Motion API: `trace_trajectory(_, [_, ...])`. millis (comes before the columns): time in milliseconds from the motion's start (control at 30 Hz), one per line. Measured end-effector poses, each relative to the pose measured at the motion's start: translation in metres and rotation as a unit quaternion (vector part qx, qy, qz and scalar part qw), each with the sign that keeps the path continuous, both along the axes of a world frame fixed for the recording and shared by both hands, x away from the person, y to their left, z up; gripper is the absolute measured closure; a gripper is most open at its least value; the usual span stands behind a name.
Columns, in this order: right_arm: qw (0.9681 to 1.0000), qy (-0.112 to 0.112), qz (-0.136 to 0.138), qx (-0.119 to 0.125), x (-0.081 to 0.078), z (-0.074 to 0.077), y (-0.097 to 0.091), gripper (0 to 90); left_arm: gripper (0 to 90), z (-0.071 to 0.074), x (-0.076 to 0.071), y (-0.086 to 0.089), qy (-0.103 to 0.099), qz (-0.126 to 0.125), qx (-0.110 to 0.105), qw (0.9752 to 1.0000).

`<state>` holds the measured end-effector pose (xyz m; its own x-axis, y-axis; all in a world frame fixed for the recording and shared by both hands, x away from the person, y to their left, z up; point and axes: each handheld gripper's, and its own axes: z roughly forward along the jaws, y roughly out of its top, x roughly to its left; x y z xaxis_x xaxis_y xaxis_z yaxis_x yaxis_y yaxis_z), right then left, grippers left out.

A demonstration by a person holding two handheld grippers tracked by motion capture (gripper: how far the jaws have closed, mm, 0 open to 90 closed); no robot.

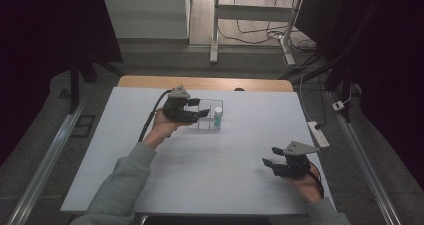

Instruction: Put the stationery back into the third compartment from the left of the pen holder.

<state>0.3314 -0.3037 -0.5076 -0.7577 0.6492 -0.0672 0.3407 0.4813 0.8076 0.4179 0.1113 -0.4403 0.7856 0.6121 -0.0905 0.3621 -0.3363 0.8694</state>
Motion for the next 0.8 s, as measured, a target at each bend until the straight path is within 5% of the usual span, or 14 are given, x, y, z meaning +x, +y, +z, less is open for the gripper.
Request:
trace_trajectory(467, [1.0, -0.002, 0.002, 0.004, 0.0, 0.001, -0.003, 39.8, 36.9, -0.019, -0.073, 0.053, -0.003, 0.033, 0.018, 0.9993])
trace_trajectory(567, [1.0, -0.002, 0.0, 0.005, 0.0, 0.002, -0.005, 39.8, 36.3, -0.025, -0.085, 0.061, -0.006, 0.042, 0.035, 0.9985])
trace_trajectory(800, [0.9999, -0.007, -0.001, 0.011, 0.0, 0.003, -0.008, 39.7, 35.4, -0.04, -0.11, 0.08, 0.005, 0.052, 0.035, 0.998])
